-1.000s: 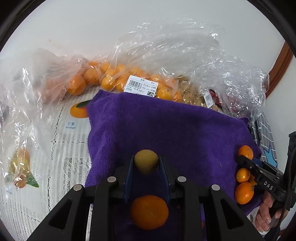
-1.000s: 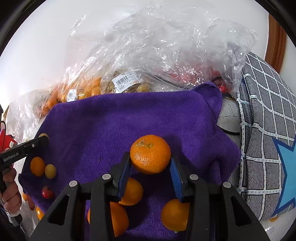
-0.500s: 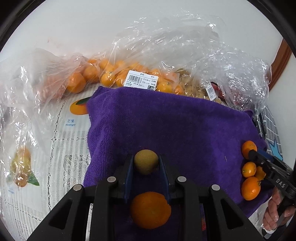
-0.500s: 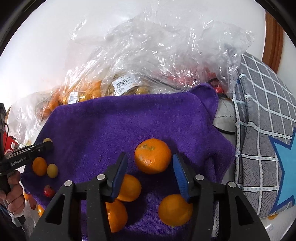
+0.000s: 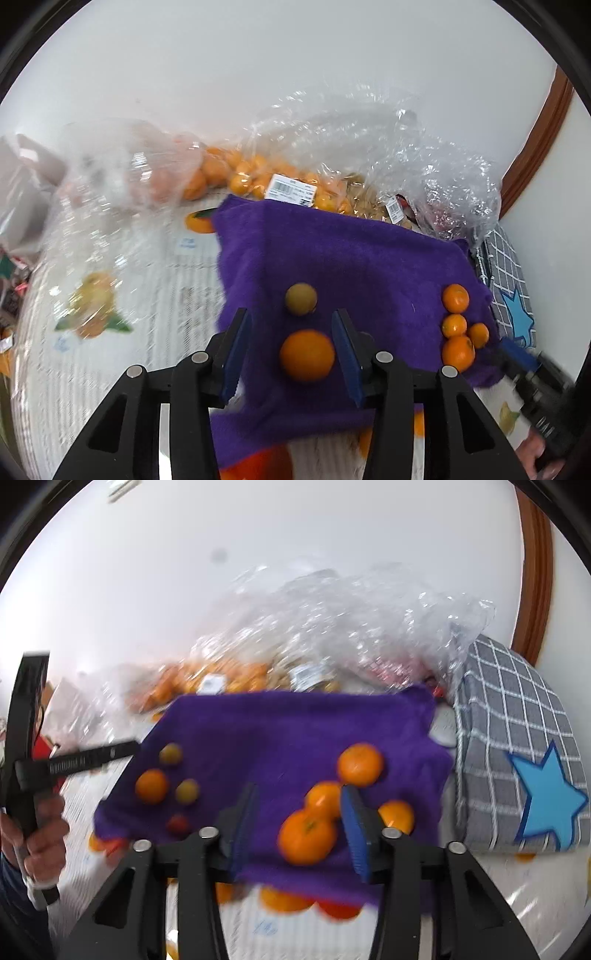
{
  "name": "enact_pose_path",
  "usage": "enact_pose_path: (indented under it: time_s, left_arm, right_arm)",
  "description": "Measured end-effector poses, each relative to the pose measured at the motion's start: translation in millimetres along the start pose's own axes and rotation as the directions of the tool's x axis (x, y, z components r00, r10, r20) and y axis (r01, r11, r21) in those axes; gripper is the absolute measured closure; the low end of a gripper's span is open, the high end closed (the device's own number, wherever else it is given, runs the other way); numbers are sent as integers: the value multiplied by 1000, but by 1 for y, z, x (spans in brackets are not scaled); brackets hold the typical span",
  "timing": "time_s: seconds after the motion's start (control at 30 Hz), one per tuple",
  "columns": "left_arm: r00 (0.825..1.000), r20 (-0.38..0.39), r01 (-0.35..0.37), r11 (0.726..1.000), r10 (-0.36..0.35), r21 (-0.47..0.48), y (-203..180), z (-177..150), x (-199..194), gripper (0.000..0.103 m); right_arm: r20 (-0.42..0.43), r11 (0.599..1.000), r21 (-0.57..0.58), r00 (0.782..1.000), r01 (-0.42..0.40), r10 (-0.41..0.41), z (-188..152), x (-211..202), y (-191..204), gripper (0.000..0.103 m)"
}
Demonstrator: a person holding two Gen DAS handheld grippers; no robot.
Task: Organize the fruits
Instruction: 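Grasp another orange with the right gripper while the left grasps an orange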
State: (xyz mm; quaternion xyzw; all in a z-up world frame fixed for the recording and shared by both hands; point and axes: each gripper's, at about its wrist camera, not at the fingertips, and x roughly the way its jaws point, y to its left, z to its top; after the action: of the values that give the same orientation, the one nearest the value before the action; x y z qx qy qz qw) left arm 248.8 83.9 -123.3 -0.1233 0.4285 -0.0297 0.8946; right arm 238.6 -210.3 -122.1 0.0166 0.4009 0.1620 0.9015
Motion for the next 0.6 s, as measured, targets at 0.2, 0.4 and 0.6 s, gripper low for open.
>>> enact_pose_path:
  time_s: [0.2,0.4,0.6]
  left_arm:
    - [1000,30,0,1000,1,-23,27,-39,-31,59]
    - [1000,16,-16,1000,16,-24,46,-77,-44,59]
    - [1000,-21,6,1000,-7,-18,33,-95,-33,59]
  right_arm:
    - [-81,996,-28,993,-88,85,-52,5,39,64]
    - [-122,997,-4,990,-78,77,-74,33,53,64]
    - [-98,997,32,992,-75,78,-74,33,50,71]
